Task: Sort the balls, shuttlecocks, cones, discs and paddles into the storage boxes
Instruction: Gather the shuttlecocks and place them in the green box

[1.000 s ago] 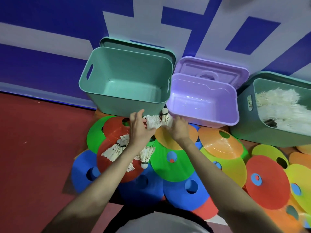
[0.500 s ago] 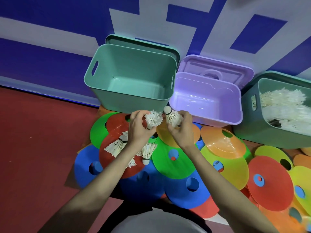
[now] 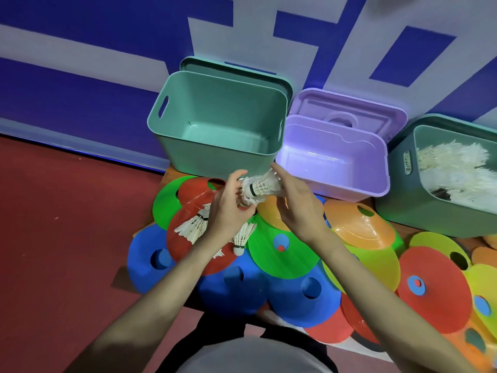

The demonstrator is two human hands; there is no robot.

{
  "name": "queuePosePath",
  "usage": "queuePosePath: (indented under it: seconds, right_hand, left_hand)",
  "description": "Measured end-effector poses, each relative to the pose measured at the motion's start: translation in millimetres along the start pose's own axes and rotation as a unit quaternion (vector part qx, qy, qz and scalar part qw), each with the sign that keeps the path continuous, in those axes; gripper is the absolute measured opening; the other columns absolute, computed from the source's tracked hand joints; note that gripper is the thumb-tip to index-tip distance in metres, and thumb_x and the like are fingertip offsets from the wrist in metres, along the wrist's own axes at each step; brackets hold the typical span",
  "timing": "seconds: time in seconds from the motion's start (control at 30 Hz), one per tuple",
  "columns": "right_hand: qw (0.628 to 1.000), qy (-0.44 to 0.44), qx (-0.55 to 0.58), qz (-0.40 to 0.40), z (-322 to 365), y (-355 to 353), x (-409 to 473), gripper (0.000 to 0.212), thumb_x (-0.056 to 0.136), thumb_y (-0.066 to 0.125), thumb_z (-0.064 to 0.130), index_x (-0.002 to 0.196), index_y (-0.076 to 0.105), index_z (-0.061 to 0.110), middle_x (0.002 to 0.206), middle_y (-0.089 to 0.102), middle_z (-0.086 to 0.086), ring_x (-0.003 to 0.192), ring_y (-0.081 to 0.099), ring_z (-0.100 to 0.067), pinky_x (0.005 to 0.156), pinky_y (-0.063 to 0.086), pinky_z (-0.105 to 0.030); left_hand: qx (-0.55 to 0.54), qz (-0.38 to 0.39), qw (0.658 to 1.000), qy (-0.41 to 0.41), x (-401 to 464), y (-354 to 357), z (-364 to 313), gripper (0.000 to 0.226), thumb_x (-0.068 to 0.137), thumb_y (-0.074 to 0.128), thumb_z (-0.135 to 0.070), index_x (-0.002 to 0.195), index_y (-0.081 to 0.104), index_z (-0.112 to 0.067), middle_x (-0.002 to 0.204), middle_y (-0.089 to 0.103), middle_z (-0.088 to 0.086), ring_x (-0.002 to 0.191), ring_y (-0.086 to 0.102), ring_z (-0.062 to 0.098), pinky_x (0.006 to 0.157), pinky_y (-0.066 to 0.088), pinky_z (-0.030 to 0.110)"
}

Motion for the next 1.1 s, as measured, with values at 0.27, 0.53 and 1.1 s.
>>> queuePosePath:
  seconds: [0.27,0.53,1.1]
  right_hand:
    - [0.992,-0.087,-0.086,0.003,23.1,-2.4,2.7,0.096,0.046,0.057,-0.024,0.138,0.046,0.004,0.081,0.06,-0.009,0.076,0.028,-0.017,0.065,0.021,-0.031]
    - [0.99,-0.016,0.039,0.133,23.5,3.4,-6.5,0.093,0.076,0.042,-0.016,0.151,0.01,0.028,0.104,0.056,-0.015,0.082,0.041,-0.024,0.068,0.028,-0.03]
    - [0.991,0.064,0.083,0.083,11.2,43.1,-16.5,0.053,0.083,0.058,0.005,0.133,0.04,0.004,0.119,0.053,-0.014,0.113,0.046,-0.028,0.096,0.037,-0.033]
  left_hand:
    - [0.032,-0.042,0.999,0.006,-11.0,-7.6,-2.0,0.074,0.065,0.08,-0.008,0.131,0.047,-0.013,0.109,0.07,0.004,0.097,0.066,0.023,0.078,0.054,0.04]
    - [-0.022,-0.019,1.0,-0.002,-15.6,-10.5,-9.7,0.073,0.066,0.081,-0.004,0.13,0.047,-0.011,0.101,0.063,-0.008,0.092,0.062,0.009,0.078,0.049,0.016]
    - [-0.09,-0.105,0.988,-0.072,-23.9,-46.9,14.8,0.064,0.071,0.08,0.0,0.125,0.048,-0.01,0.114,0.062,0.007,0.103,0.063,0.019,0.085,0.053,0.028]
Point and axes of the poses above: each hand's wrist, its own x-axis towards the middle knuckle, its own y-axis out of the palm, z = x × y, the point moved 3 cm from there along x, towards the middle knuckle
